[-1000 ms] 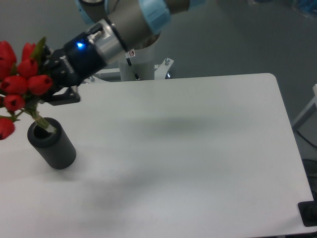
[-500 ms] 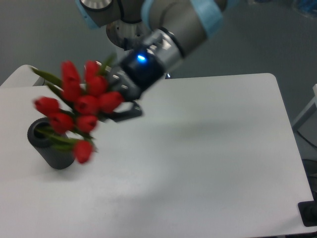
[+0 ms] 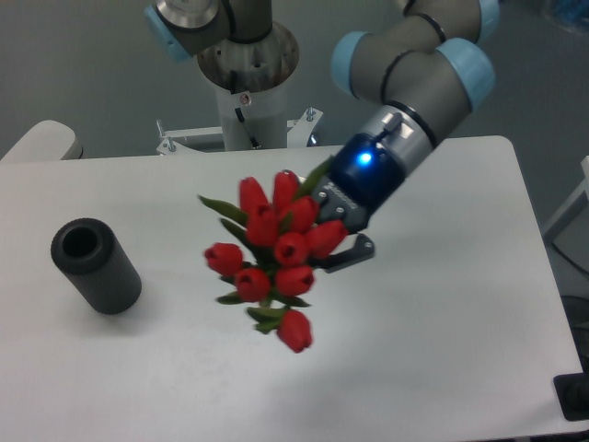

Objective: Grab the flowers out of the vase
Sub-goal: 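Carry the tulip bunch away from the vase over the table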

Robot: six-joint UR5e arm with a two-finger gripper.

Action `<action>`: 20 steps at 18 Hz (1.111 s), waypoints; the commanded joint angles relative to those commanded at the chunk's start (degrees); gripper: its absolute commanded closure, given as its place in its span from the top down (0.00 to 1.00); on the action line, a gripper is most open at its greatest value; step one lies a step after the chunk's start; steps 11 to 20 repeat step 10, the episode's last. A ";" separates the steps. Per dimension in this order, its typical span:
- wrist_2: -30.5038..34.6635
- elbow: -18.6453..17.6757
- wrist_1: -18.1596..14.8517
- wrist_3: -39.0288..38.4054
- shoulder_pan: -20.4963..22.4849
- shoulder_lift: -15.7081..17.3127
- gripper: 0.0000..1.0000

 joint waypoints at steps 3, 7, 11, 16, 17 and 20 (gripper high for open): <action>0.00 -0.09 0.00 1.76 0.35 -0.62 0.36; 0.00 -0.79 0.00 3.25 1.05 -0.71 0.36; 0.00 -1.23 0.00 3.25 1.06 -0.62 0.36; 0.00 -1.23 0.00 3.25 1.06 -0.62 0.36; 0.00 -1.23 0.00 3.25 1.06 -0.62 0.36; 0.00 -1.23 0.00 3.25 1.06 -0.62 0.36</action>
